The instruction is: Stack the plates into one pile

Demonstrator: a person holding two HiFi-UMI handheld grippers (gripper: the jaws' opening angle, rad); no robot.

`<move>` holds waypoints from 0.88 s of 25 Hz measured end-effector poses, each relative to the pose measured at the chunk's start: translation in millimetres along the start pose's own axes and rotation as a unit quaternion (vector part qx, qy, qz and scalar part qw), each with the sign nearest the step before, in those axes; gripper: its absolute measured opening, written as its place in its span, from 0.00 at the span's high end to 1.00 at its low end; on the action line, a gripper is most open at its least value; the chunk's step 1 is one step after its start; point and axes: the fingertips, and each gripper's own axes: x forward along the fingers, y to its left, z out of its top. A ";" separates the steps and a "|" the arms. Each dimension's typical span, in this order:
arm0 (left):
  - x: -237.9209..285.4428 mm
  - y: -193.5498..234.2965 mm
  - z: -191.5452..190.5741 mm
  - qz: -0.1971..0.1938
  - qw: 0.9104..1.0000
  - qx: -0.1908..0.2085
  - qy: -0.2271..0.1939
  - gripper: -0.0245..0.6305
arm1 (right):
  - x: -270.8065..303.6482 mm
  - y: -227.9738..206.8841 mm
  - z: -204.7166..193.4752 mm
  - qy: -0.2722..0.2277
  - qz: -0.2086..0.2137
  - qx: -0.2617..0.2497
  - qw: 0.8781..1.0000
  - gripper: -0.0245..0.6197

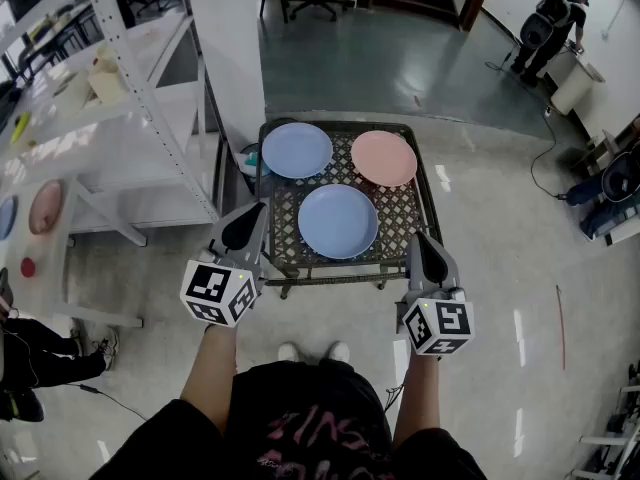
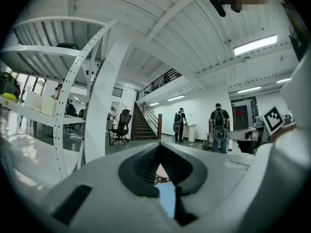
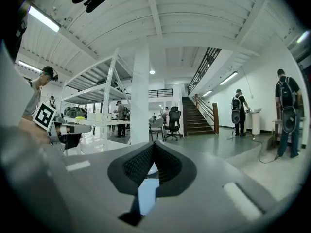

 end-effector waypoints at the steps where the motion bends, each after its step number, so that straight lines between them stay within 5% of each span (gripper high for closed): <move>1: -0.8 0.6 -1.1 -0.001 1.000 -0.002 0.001 0.96 | 0.0 2.2 0.3 0.000 0.001 -0.004 1.000 0.95; 22: -5.4 11.0 -18.5 -0.028 0.999 -0.016 0.015 0.96 | -7.0 18.5 -11.8 0.000 -0.025 0.008 1.000 0.94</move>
